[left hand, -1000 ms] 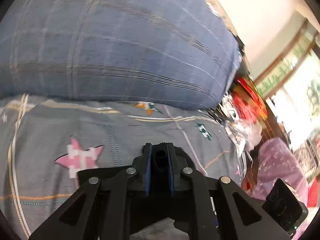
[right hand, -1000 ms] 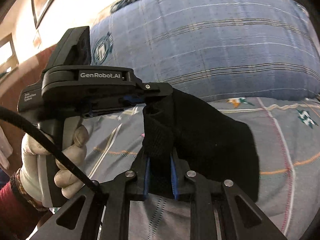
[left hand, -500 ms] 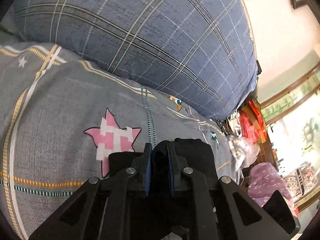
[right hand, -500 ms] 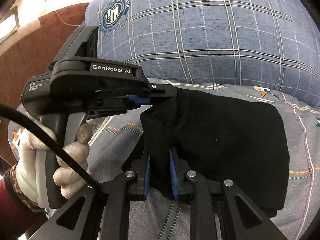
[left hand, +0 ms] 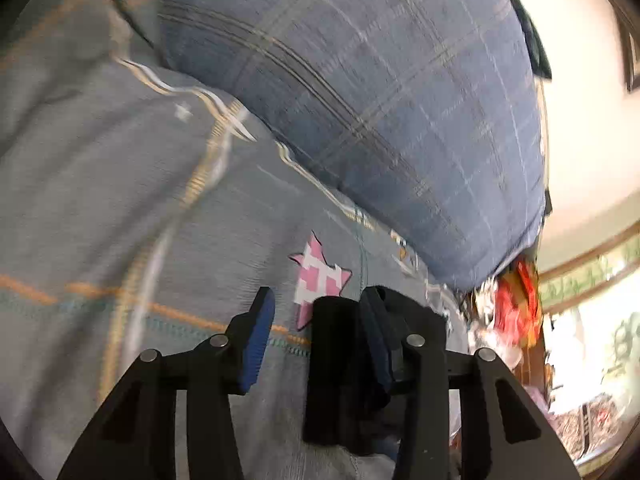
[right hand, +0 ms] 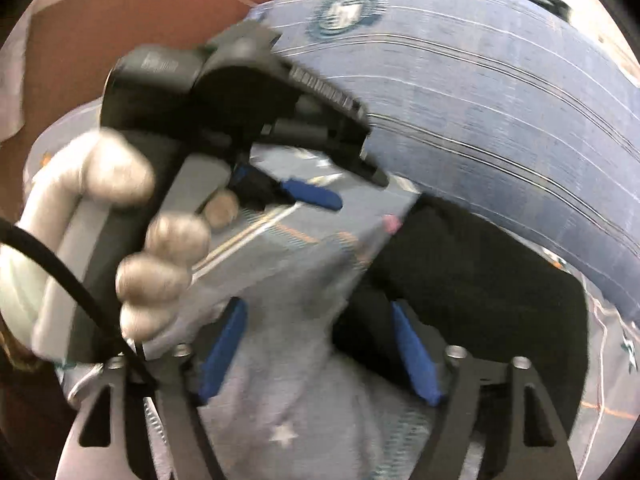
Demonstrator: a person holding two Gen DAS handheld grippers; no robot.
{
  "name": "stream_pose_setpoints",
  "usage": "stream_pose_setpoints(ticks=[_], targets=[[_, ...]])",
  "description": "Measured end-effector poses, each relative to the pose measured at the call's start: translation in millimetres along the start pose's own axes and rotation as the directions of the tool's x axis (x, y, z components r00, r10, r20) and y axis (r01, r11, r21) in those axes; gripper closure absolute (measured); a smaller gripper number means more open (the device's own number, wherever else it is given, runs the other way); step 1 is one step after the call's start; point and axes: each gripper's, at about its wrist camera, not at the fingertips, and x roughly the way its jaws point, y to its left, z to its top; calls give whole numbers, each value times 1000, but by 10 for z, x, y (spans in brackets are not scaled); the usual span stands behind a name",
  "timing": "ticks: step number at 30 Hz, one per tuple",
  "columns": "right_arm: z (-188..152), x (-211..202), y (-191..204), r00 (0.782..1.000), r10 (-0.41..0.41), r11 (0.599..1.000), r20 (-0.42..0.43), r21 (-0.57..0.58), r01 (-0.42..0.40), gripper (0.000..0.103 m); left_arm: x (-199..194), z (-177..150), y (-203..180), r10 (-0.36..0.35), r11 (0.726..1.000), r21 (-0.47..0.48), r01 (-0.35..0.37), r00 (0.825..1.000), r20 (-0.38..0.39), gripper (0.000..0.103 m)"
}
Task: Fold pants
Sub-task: 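Hold the pants with the right gripper while the left gripper grasps the folded end, then lower the folded black pants onto the sheet and open both grippers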
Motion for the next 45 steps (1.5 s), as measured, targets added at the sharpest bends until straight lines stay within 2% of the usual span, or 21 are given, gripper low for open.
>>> stream_pose_setpoints(ticks=[3, 8, 12, 15, 17, 18, 20, 22, 24, 25, 26, 27, 30, 32, 34, 35, 37, 40, 41, 43, 45], targets=[[-55, -29, 179, 995, 94, 995, -22, -29, -95, 21, -208, 4, -75, 22, 1000, 11, -22, 999, 27, 59], [-273, -362, 154, 977, 211, 977, -25, 4, -211, 22, -354, -96, -499, 82, 984, 158, -87, 996, 38, 58], [-446, -701, -359, 980, 200, 971, 0, 136, -198, 22, -147, -220, -877, 74, 962, 263, -71, 997, -2, 54], [-456, -892, -1004, 992, 123, 947, 40, 294, -129, 21, 109, -287, -1095, 83, 944, 323, -67, 996, -34, 54], [-414, -953, -1504, 996, 54, 898, 73, 432, -80, 21, 286, -366, -1174, 82, 939, 339, -59, 995, -53, 54], [-385, -941, -1687, 995, 50, 872, 89, 482, -87, 21, 380, -411, -1186, 80, 940, 338, -53, 995, -66, 54], [-350, -847, -2069, 989, 78, 795, 123, 591, -137, 21, 537, -483, -1200, 108, 934, 349, -72, 991, -84, 54], [-317, -643, -2344, 977, 142, 715, 157, 666, -211, 21, 701, -526, -1122, 200, 921, 356, -159, 976, -83, 54], [-317, -438, -2499, 967, 193, 654, 168, 712, -255, 21, 788, -573, -928, 275, 914, 333, -231, 958, -88, 54], [-331, -334, -2563, 962, 214, 631, 169, 728, -268, 21, 789, -620, -802, 282, 916, 320, -241, 955, -90, 54], [-347, -221, -2609, 960, 229, 612, 160, 744, -270, 21, 762, -660, -724, 260, 924, 312, -222, 962, -85, 54], [-377, -122, -2670, 969, 207, 605, 134, 761, -234, 22, 704, -681, -649, 233, 932, 302, -203, 970, -69, 60], [-476, -79, -2791, 992, 111, 591, 60, 798, -115, 23, 596, -687, -525, 198, 944, 280, -172, 978, -66, 61], [-566, -20, -2892, 999, 35, 577, -30, 817, 4, 23, 528, -658, -504, 195, 949, 268, -169, 978, -73, 62], [-675, -86, -2960, 999, 42, 534, 0, 845, -23, 24, 396, -634, -562, 181, 951, 264, -161, 982, -55, 62], [-685, -179, -2951, 999, 28, 530, 33, 847, -42, 24, 378, -627, -629, 157, 953, 267, -140, 987, -43, 62], [-616, -335, -2885, 998, -1, 566, 70, 822, -57, 24, 289, -579, -767, 115, 956, 275, -107, 993, -13, 62], [-418, -410, -2728, 990, 39, 616, 132, 778, -128, 24, 426, -480, -917, 88, 961, 266, -77, 996, -28, 58], [-341, -374, -2685, 986, 72, 623, 149, 766, -161, 24, 498, -456, -941, 97, 961, 263, -84, 995, -35, 56], [-227, -191, -2615, 979, 136, 619, 154, 758, -206, 24, 718, -404, -885, 175, 958, 240, -157, 983, -57, 56], [-225, 20, -2651, 975, 180, 580, 129, 787, -211, 23, 897, -378, -706, 241, 955, 200, -220, 966, -89, 56]])
